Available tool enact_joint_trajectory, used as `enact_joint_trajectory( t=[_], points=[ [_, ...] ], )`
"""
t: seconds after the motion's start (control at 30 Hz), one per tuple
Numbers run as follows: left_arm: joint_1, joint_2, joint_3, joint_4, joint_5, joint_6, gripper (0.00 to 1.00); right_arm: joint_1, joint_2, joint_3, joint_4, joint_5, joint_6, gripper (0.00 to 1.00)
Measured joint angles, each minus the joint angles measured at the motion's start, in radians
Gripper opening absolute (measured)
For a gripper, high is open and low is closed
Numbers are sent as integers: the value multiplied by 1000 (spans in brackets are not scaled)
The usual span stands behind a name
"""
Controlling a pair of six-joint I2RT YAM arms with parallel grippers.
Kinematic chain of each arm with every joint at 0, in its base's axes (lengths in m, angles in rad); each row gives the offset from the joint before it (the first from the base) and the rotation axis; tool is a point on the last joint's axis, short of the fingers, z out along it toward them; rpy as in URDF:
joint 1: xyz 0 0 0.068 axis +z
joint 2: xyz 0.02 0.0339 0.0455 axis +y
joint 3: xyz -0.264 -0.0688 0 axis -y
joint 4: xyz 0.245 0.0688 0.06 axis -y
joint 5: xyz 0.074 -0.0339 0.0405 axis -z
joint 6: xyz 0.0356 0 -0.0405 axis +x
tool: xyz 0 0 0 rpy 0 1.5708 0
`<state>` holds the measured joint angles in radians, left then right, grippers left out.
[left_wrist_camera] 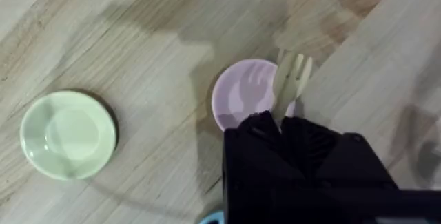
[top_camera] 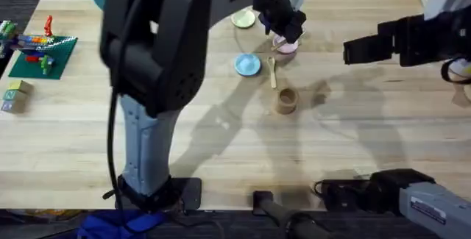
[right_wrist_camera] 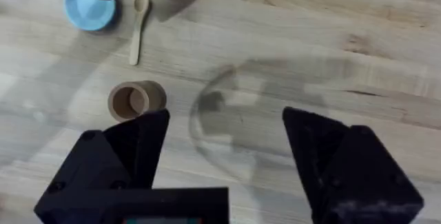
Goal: Pick up a utensil and set it on the pink plate, then put the other utensil in the container.
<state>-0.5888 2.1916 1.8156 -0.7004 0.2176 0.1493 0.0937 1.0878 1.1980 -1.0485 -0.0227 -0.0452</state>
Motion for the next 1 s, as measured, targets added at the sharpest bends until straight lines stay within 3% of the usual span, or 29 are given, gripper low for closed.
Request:
enact_joint_trajectory(
  t=[0.13, 1.0],
  points=[
    [-1, 45, 57, -18, 0, 0, 41, 0, 0, 0, 0, 0, 0, 998],
    [-1, 86, 63, -15, -10, 0, 41, 0, 0, 0, -3, 0, 0, 998]
  ],
)
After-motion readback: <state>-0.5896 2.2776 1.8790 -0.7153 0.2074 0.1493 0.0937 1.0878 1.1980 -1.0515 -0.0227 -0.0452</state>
